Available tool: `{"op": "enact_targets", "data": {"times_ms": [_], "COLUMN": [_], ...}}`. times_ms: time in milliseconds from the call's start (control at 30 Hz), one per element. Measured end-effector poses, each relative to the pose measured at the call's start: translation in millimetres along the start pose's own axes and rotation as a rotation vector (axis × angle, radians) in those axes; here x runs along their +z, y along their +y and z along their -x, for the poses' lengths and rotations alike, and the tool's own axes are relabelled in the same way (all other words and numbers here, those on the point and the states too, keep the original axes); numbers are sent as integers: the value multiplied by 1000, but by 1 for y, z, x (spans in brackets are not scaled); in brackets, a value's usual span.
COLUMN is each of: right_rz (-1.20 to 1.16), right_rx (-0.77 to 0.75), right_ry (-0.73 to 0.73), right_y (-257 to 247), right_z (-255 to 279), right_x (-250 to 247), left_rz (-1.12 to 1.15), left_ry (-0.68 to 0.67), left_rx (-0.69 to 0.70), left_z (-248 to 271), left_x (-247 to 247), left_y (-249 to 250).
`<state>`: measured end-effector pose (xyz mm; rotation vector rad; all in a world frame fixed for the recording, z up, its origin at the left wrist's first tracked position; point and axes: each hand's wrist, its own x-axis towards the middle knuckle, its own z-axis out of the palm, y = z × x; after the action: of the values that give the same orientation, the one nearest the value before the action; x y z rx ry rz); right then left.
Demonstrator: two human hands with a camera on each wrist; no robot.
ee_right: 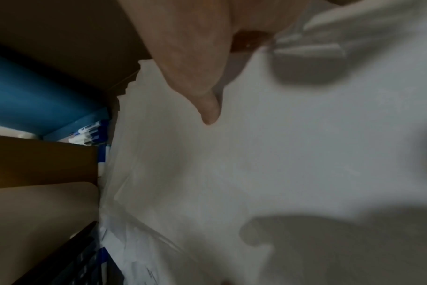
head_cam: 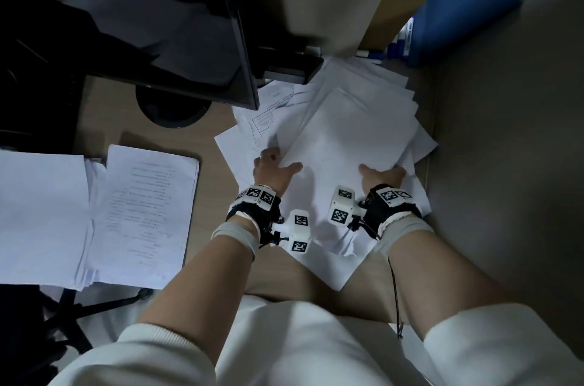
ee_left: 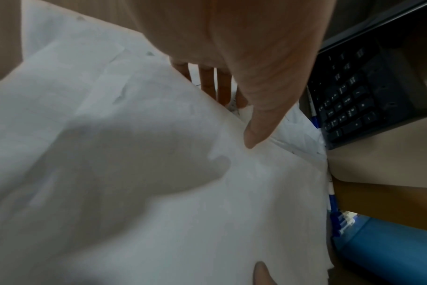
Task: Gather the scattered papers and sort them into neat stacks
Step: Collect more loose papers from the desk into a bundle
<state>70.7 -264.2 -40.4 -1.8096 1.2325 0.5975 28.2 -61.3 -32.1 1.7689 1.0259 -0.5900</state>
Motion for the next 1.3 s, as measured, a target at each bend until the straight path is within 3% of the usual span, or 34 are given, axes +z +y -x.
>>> {"op": "enact_targets", "data": {"times_ms": [133, 267, 433, 533, 700, 767, 867, 933, 1000, 1100, 1167, 1300], "right_rz": [53, 257, 313, 291, 172, 154, 124, 102, 127, 195, 183, 120], "right_rx": [-130, -217, -242, -234, -160, -151, -87, -19, 20, 2, -26, -57], "right_ry": [-122, -191, -258, -233, -91, -54, -63, -96, -120, -111, -118, -145], "right_y": [14, 34, 53, 63, 66, 65, 69, 72, 77, 84, 88, 89], "right_z": [-1, 12, 29, 36, 43, 47, 47, 48, 50, 50, 53, 58], "right_x": [1, -11, -12, -5, -6, -6, -2, 1, 4, 5, 6, 14], "left_rz": [131, 17, 188, 225, 99, 62, 78, -97, -26, -13, -5, -103], "left_ry": [112, 256, 65, 62, 7, 17, -57, -115, -86, 76, 73, -57], "left_rx": [-5, 1, -59, -68, 57, 31, -138, -149, -221, -153, -111, -113], "left_z": [4, 3, 13, 26, 40, 43, 51, 49, 47, 40, 41, 48], "left_x": [-6, -25, -34, -32, -35, -38, -46, -48, -50, -55, -57, -55], "left_y": [3, -8, -27, -44, -85, -97, -100, -105, -106, -112, -110, -105]}}
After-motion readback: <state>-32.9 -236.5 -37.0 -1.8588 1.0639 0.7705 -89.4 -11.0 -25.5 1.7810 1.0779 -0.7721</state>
